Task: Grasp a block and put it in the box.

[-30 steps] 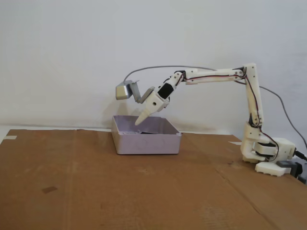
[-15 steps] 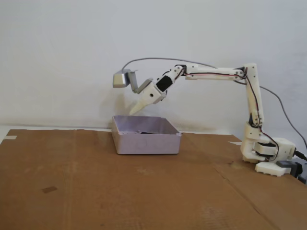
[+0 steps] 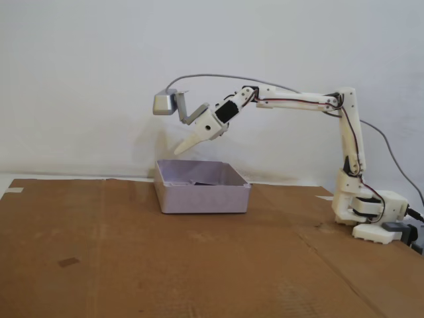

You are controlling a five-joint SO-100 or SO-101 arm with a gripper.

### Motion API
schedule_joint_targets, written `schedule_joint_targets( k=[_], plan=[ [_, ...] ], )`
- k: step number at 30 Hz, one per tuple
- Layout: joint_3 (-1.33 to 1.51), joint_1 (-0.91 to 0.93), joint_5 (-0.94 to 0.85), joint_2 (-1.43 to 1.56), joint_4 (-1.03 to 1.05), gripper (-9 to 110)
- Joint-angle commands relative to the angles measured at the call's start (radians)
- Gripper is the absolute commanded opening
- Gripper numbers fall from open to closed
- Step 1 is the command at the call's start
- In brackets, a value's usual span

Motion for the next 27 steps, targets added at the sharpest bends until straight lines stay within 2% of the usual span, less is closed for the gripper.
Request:
schedule_joint_targets(
  k=[1, 27],
  plan=[
    [-0.120, -0.023, -0.011, 0.184, -0.028, 0],
    [-0.132, -0.120, -0.011, 0.202, -0.037, 0]
  ],
)
